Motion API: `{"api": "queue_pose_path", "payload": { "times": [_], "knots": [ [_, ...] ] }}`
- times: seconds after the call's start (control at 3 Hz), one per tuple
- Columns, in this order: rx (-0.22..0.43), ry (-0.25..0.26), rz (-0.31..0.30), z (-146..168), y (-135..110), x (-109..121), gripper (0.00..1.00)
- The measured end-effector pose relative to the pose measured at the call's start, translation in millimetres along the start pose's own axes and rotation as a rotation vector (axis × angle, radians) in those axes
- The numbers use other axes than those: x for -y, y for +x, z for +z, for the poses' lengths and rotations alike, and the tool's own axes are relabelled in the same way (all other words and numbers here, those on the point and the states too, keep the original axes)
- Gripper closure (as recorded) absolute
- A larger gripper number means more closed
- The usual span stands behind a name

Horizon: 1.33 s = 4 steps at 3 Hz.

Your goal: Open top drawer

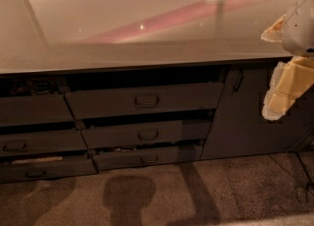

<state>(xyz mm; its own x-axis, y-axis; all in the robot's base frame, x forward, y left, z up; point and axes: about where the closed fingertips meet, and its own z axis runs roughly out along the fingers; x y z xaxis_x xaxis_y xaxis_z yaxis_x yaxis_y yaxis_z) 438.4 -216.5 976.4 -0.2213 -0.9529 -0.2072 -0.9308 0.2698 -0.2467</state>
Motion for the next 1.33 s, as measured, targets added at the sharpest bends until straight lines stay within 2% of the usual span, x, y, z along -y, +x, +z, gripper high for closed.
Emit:
{"api": "queue_pose_path", "payload": {
  "times": [0.33, 0.67, 1.0, 1.33],
  "knots": [
    [0.005, 0.000, 0.014, 2.8, -0.8, 5.4, 0.00],
    [-0.027, -0.045, 0.080, 29.3, 12.3, 37.1, 0.00],
    [-0.062, -0.128, 0.132, 75.9, 26.6, 72.8, 0.00],
    [-0.082, -0.182, 0.167, 112.2, 36.2, 99.5, 0.00]
  ]
}}
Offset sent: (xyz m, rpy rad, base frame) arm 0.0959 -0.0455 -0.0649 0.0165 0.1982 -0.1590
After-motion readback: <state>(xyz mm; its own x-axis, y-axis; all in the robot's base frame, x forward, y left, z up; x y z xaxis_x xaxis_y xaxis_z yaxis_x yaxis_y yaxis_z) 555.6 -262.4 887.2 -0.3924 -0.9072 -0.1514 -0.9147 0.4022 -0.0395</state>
